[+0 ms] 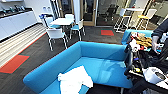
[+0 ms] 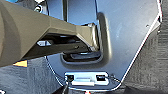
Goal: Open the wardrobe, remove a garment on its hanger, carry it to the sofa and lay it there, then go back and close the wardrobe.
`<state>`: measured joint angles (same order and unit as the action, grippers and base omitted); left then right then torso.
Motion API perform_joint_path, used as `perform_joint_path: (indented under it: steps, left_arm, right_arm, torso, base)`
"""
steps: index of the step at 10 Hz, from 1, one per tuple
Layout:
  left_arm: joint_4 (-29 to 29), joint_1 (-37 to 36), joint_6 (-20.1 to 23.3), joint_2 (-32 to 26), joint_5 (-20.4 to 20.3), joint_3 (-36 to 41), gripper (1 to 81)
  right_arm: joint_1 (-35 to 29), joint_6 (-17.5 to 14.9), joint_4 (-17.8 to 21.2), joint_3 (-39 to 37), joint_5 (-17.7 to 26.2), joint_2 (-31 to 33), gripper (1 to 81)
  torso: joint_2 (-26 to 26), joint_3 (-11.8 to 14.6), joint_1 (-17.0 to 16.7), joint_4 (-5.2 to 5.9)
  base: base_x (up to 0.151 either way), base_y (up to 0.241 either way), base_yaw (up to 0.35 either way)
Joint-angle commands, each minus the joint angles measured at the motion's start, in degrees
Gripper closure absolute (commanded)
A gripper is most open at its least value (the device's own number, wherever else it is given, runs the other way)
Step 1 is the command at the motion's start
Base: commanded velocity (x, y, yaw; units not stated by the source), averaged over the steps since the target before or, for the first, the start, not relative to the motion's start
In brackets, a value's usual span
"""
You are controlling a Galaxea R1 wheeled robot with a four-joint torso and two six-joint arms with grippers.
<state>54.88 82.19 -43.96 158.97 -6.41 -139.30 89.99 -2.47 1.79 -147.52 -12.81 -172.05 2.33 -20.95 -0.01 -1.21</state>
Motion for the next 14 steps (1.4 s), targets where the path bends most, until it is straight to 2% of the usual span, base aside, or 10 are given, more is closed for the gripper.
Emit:
perform_joint_path:
  steps: [1, 5, 7, 12, 13, 14]
  left_arm:
    - [1.02, -0.23, 0.1, -0.05, 1.67, 0.17, 1.0]
    - [1.02, -0.06, 0.1, 1.1, 1.75, 0.08, 1.0]
    - [1.02, -0.06, 0.1, 1.79, 1.93, -0.09, 1.0]
    - [0.93, -0.06, 0.01, 6.54, 1.93, -7.47, 1.0]
    - [0.93, -0.05, 0.1, 7.07, 1.93, -8.09, 1.0]
    - [0.84, -0.14, 0.01, 7.42, 1.93, -8.27, 1.0]
  right_arm:
    - [0.24, 0.19, 0.23, -2.31, 3.76, -1.47, 1.0]
    - [0.15, 0.19, 0.14, -3.38, 3.76, -2.36, 1.0]
    - [0.15, 0.19, 0.23, -3.38, 3.76, -2.36, 1.0]
    - [0.15, 0.19, 0.14, -3.38, 3.76, -2.54, 1.0]
    - [0.06, 0.19, 0.06, -3.38, 3.85, -2.54, 1.0]
    - [0.06, 0.1, 0.05, -3.38, 4.2, -2.8, 1.0]
  torso:
    - [0.0, 0.0, 0.01, 0.0]
    - [0.02, 0.0, 0.01, 0.0]
    - [0.02, 4.36, 0.01, 0.0]
    - [0.06, 12.12, 0.01, 0.0]
    - [0.09, 9.33, 0.01, 0.0]
    - [0.11, 10.56, 0.01, 0.0]
  base:
    - [0.0, 0.0, 0.0]
    - [0.0, 0.0, 0.0]
    - [0.0, 0.0, 0.0]
    - [0.0, 0.0, 0.0]
    - [0.0, 0.0, 0.0]
    - [0.0, 0.0, 0.0]
